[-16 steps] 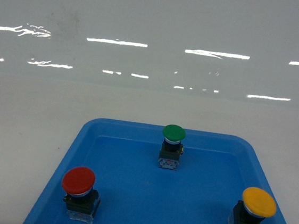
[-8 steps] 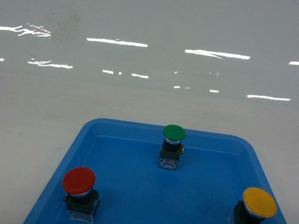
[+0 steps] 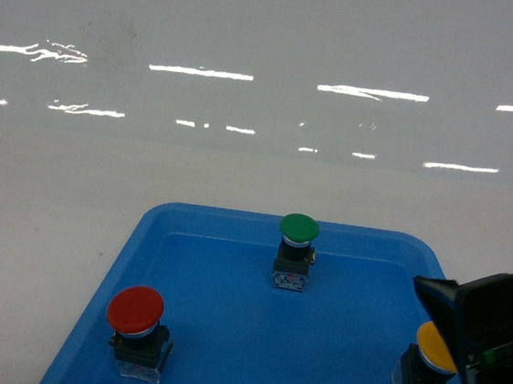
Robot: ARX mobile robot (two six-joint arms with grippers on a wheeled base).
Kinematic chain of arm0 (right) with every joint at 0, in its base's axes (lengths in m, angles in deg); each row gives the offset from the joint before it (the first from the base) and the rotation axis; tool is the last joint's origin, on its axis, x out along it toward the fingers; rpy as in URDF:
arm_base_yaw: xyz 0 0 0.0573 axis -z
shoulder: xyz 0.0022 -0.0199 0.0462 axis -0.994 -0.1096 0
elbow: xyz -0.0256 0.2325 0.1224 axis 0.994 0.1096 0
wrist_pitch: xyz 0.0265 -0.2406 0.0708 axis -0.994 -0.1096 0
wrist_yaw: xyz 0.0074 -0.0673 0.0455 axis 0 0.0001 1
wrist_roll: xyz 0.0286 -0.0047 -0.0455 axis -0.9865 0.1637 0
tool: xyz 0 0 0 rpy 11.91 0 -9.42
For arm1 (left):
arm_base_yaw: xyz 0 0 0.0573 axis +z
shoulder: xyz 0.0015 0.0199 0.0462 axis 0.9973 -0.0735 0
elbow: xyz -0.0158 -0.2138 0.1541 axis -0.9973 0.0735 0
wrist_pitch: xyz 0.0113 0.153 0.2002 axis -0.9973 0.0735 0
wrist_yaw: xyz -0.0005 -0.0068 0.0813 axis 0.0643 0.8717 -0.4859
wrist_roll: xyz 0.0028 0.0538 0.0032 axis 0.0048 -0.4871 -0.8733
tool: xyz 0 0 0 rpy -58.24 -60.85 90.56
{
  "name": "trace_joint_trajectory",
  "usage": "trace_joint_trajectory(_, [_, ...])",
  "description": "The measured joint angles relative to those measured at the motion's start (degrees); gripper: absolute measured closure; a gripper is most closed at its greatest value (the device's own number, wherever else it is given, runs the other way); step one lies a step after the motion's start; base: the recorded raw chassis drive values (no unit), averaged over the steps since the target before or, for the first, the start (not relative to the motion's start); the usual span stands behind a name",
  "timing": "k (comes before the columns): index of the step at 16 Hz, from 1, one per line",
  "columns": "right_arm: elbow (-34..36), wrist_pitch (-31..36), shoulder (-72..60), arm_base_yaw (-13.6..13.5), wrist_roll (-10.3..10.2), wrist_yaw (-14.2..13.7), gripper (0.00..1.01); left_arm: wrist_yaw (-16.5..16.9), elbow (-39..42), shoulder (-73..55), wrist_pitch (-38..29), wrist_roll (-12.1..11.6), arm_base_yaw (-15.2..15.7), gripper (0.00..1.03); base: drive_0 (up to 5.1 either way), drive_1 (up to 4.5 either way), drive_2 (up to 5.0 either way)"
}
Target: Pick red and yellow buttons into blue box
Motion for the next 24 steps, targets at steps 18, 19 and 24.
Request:
trace_joint_trajectory(18, [-4.1, 6.1, -23.7, -3.6, 1.5, -4.3, 0.33, 0.0, 0.0, 0.0, -0.1, 0.0, 0.0, 0.05, 0.0, 0.0, 0.0])
trace_joint_trajectory(19, [-4.1, 5.9, -23.8, -4.0, 1.2, -4.5, 0.44, 0.0, 0.0, 0.0, 0.0, 0.0, 0.0, 0.05, 0.0, 0.0, 0.0])
trace_joint_trajectory(24, [-3.4, 7.9, -24.1, -4.9, -0.3, -6.2, 0.72, 0.0, 0.0, 0.0, 0.0, 0.0, 0.0, 0.05, 0.0, 0.0, 0.0])
